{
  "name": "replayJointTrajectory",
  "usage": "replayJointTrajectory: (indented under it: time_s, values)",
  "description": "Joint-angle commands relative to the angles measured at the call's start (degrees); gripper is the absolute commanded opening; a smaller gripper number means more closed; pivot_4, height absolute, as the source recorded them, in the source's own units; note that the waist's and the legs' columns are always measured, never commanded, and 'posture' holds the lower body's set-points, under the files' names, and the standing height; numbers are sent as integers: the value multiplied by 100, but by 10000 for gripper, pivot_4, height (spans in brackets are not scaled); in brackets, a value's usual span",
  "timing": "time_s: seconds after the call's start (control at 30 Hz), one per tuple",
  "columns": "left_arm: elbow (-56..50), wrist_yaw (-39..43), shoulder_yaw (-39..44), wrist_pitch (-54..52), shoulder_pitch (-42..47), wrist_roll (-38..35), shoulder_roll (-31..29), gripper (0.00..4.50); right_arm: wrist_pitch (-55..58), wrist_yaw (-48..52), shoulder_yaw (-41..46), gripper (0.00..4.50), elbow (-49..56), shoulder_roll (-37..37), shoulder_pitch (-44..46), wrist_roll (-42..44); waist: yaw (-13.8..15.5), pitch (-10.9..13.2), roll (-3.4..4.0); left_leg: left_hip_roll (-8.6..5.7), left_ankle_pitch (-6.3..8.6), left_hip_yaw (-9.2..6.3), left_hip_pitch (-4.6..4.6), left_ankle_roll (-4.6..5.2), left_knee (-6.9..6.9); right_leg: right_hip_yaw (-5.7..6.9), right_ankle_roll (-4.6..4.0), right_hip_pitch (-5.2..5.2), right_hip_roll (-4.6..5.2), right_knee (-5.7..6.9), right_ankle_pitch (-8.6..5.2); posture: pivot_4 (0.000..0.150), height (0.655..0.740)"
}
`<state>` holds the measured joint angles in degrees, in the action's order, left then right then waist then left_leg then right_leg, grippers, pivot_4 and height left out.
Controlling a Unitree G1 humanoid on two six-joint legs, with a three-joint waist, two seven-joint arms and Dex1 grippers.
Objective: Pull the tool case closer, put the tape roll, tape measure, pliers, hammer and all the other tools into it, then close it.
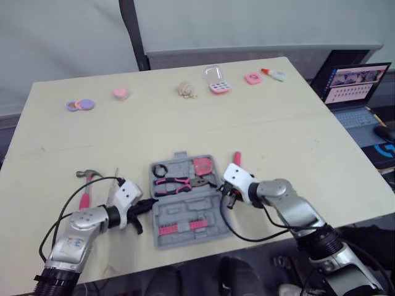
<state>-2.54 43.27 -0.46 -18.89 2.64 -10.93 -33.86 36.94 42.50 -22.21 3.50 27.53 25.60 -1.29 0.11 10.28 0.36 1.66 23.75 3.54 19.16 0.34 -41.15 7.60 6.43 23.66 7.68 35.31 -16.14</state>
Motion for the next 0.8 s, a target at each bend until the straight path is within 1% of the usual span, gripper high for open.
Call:
replayJointTrajectory:
  time_s: [0.03, 0.27, 0.4, 0.63, 0.8]
  values:
    - [11, -144, -81, -70, 44, 108, 73, 490, -89, -72, 61, 331, 3, -32, 47, -58, 0, 0, 0, 0, 0, 0, 0, 0, 0, 0, 0, 0, 0, 0, 0, 1500, 7287]
    - [-104, -168, -98, -136, -27, 104, 93, 490, -90, -18, 48, 331, 66, 8, -10, -65, 1, 0, 0, 0, 0, -1, 0, 0, 0, 0, 0, 0, 0, 0, 0, 1500, 7287]
    - [-325, -119, -36, -311, -212, 1, 13, 490, -20, 63, 79, 331, 250, 148, -91, -43, -2, 1, 1, 2, 0, -1, 1, 0, 1, 0, 1, 0, 1, -2, 0, 1500, 7287]
    - [-676, -128, 344, -709, -547, -177, -220, 490, 149, 153, 217, 331, 663, 498, -213, 22, -37, 2, 3, 3, 0, 1, 4, 0, 15, 4, 3, 2, -6, -24, 2, 1500, 7287]
    - [-940, -68, 783, -976, -743, -430, -502, 490, 515, 273, 416, 331, 1303, 747, -199, 221, -48, 10, 15, 8, 0, 5, 3, 0, 16, 3, 3, 5, -10, -24, 1, 1500, 7287]
